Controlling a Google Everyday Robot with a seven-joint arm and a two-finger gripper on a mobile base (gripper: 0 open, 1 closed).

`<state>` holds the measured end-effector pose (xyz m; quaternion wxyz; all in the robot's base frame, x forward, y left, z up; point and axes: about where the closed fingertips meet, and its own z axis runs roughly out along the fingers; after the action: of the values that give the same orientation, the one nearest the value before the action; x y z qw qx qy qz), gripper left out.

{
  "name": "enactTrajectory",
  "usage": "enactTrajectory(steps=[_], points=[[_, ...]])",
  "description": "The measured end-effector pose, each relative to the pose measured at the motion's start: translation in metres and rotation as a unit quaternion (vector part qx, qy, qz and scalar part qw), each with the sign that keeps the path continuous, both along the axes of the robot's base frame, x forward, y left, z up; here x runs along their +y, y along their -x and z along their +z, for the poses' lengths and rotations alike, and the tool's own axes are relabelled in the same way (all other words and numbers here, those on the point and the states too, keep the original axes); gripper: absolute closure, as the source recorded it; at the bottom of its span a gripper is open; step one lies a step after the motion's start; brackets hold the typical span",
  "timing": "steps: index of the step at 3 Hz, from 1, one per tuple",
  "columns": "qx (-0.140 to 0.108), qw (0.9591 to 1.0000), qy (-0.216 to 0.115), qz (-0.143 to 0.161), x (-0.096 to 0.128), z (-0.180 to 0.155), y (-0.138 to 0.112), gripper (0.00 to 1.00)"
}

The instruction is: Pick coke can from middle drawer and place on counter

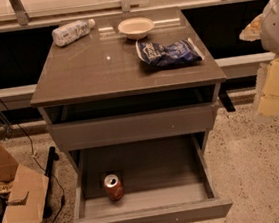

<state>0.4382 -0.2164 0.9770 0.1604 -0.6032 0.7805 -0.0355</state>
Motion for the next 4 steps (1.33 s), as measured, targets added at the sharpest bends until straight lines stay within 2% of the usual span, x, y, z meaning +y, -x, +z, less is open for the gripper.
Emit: enactTrajectory(steps=[1,2,3,4], points=[[0.000,1.0000,0.000,0.000,0.000,0.000,0.000,0.00],[-0.004,0.9993,-0.037,0.010,0.013,-0.019,-0.001,0.00],[-0.008,0.9927,-0.120,0.015,0.031,-0.059,-0.003,0.00],[-0.006,0.9757,-0.219,0.015,0.061,-0.099,-0.010,0.00]])
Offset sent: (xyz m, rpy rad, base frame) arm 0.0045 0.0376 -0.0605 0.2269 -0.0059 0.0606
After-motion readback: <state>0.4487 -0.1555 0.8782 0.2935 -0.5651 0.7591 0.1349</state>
